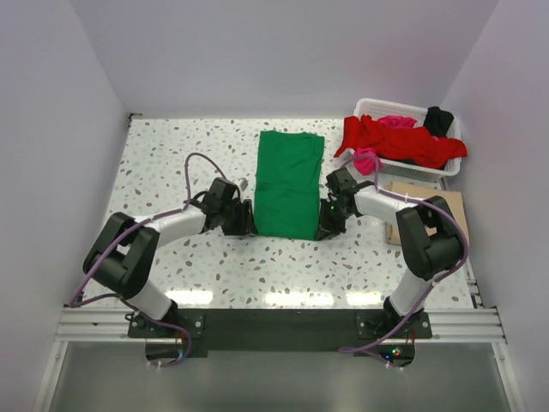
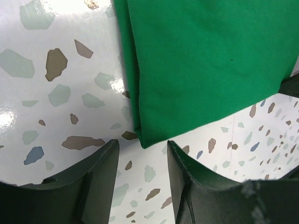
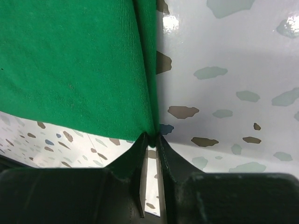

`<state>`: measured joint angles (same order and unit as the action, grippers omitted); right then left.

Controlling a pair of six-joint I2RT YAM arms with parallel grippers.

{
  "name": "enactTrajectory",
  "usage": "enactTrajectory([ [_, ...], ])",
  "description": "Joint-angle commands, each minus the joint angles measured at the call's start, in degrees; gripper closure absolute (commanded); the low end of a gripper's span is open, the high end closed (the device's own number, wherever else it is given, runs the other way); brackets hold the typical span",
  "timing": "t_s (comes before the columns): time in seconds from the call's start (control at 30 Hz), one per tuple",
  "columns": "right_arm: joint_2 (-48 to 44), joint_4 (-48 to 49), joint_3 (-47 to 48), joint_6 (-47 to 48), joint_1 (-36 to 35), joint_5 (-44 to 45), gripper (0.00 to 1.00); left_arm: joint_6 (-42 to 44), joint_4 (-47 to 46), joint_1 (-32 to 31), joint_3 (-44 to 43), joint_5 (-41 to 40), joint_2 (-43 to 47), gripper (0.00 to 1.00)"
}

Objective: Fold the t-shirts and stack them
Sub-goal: Fold the tshirt

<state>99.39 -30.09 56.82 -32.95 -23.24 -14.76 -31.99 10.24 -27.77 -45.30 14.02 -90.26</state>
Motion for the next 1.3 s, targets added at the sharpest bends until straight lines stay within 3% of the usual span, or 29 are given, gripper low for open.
enactTrajectory([
  [0.0,0.97,0.12,0.84,1.39,-0.05,-1.32,0.85,-0.71,0.22,-0.53,-2.25,-1.28,-1.23,0.50],
  [0.33,1.68,-0.76,1.89,2.10,-0.05,-1.67,0.91,-1.06,-1.89,-1.15,-2.60,-1.37,-3.96,0.57],
  [0.5,1.77,-1.55,2.77,2.80,-0.13,-1.32,0.99,-1.06,-1.63,-1.41,-3.04,-1.89,-5.01,0.80],
  [0.57,1.59,-2.08,3.03,2.80,-0.13,-1.14,1.00,-1.06,-1.28,-1.50,-3.04,-2.59,-4.93,0.93],
  [0.63,1.07,-2.69,3.30,2.80,-0.05,-0.88,1.00,-1.06,-1.19,-1.59,-2.95,-3.38,-4.58,1.00],
  [1.27,-4.38,-7.70,3.13,2.71,-0.22,1.32,1.00,-1.59,1.44,-4.48,-3.04,-5.06,1.31,1.00],
])
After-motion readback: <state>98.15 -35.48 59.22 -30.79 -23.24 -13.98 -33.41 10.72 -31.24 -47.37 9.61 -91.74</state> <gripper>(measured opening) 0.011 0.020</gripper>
